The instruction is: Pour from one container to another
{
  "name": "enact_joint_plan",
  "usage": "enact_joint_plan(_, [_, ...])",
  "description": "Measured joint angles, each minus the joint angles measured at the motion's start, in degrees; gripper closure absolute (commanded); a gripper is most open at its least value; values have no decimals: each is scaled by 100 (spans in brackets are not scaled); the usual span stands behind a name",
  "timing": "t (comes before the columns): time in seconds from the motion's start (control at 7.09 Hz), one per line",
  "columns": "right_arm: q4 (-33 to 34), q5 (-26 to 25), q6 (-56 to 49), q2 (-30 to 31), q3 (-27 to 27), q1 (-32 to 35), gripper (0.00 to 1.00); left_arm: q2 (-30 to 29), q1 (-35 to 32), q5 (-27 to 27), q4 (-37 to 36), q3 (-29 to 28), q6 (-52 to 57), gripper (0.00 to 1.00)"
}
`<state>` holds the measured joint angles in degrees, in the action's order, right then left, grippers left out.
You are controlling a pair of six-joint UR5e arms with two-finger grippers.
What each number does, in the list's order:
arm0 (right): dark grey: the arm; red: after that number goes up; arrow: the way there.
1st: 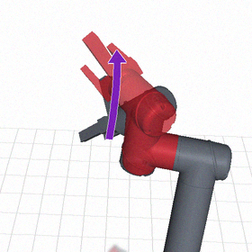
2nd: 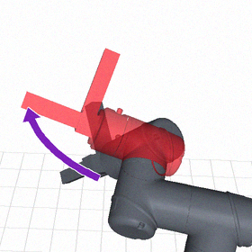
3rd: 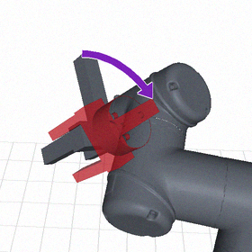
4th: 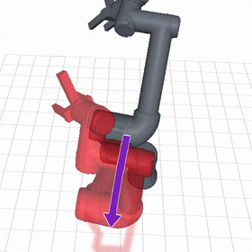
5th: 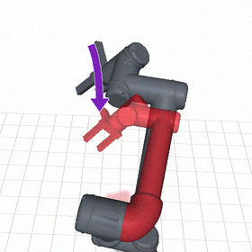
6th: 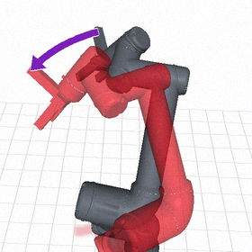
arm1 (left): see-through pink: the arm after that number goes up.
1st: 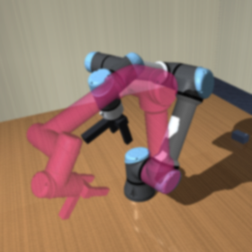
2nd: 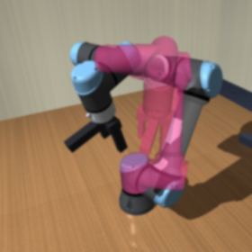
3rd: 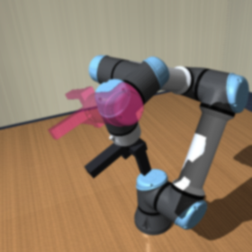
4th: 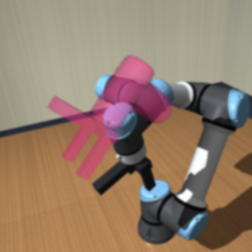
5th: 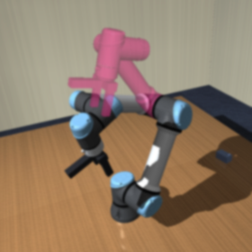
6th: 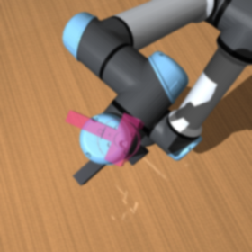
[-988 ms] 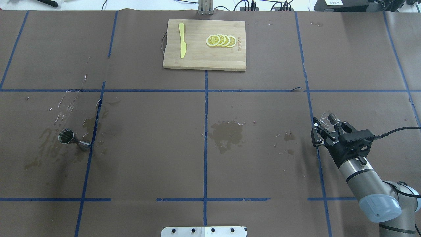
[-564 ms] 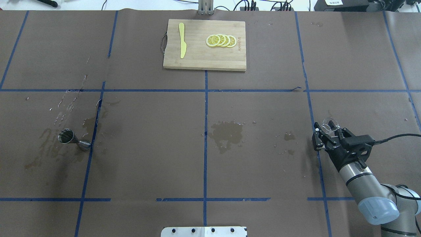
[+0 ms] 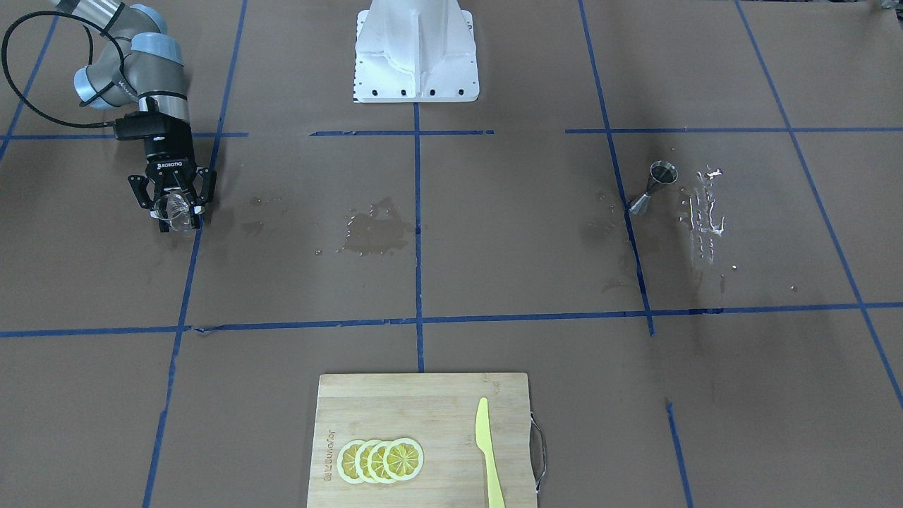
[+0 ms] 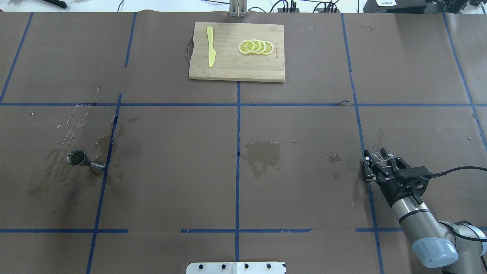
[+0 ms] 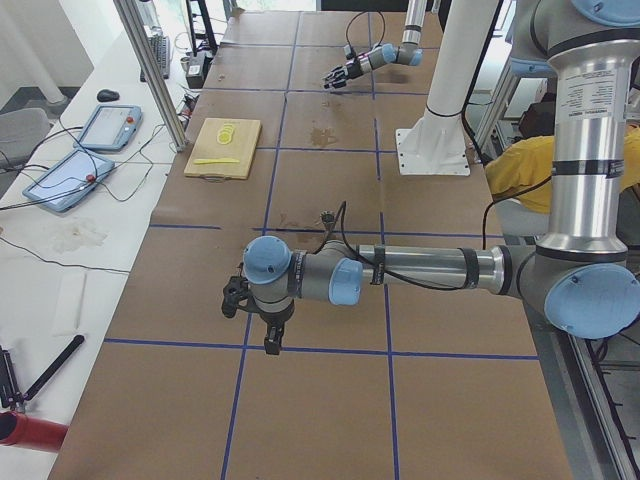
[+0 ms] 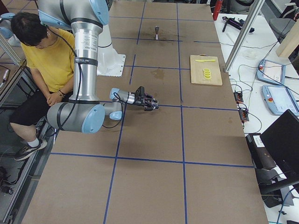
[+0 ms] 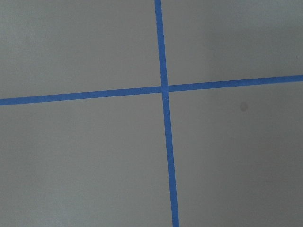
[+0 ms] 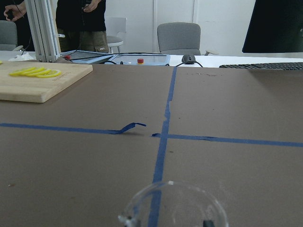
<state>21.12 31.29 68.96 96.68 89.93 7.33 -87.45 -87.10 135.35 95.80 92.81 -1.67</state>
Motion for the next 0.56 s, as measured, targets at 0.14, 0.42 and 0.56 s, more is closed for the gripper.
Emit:
enact_joint_plan(0.14, [0,-61,84,-1,-53,-31,100,0,0,0,0,0,0,0])
enact_joint_plan(0.42, [0,-145,203,-8,-116,-74,74,0,0,0,6,-3,0,0])
enact_joint_plan(0.56, [-1,-163,216,-8,-132,-91,73,0,0,0,8,-4,0,0])
